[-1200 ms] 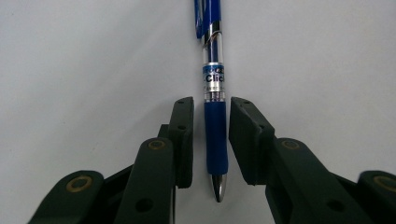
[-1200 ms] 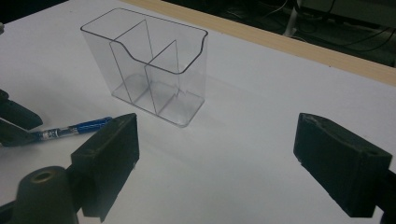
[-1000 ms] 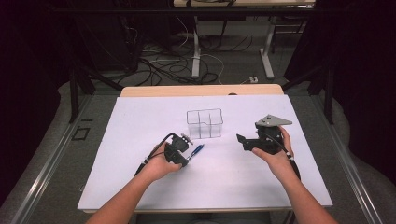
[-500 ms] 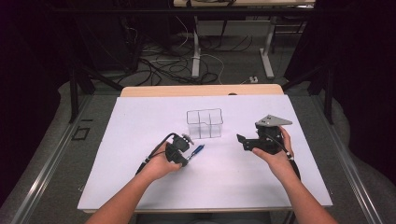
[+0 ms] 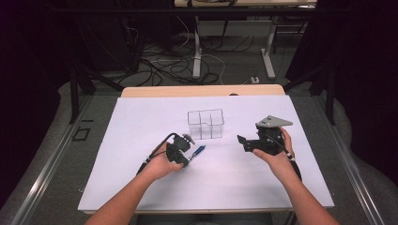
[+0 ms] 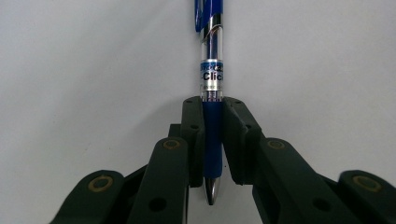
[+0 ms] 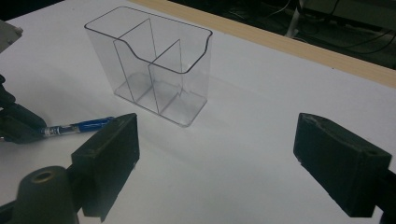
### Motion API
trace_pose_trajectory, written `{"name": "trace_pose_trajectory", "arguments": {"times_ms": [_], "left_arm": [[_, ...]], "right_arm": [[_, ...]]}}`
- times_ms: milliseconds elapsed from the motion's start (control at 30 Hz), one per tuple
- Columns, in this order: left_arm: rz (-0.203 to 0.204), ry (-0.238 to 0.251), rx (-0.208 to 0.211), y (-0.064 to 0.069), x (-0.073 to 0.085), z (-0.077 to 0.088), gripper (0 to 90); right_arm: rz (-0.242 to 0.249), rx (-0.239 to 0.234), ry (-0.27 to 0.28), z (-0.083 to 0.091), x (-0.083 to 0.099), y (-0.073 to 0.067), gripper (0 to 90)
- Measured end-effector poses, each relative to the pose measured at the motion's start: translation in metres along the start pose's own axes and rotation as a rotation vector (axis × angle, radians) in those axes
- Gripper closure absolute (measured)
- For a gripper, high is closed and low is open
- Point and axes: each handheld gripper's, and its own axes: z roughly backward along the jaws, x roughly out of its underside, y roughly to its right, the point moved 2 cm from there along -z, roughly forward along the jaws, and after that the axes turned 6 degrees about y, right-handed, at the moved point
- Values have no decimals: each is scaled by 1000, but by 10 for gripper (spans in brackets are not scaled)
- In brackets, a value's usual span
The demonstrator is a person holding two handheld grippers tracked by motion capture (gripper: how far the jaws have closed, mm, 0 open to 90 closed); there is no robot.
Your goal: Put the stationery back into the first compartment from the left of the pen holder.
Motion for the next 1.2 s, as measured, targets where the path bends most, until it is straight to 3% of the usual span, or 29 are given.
{"name": "trace_pose_trajectory", "arguments": {"times_ms": [200, 500, 633, 1000, 1200], "left_arm": [[21, 11, 9, -2, 1, 4, 795], [33, 19, 32, -2, 1, 14, 796], [17, 30, 38, -1, 1, 20, 796], [15, 13, 87, 2, -1, 33, 796], [-1, -3, 106, 1, -1, 38, 796]], "right_arm": [[42, 12, -2, 0, -1, -3, 141], [177, 9, 4, 0, -4, -14, 152], [244, 0, -1, -1, -5, -20, 161], [433, -82, -32, -6, -4, -39, 213], [521, -177, -59, -10, -2, -51, 248]]}}
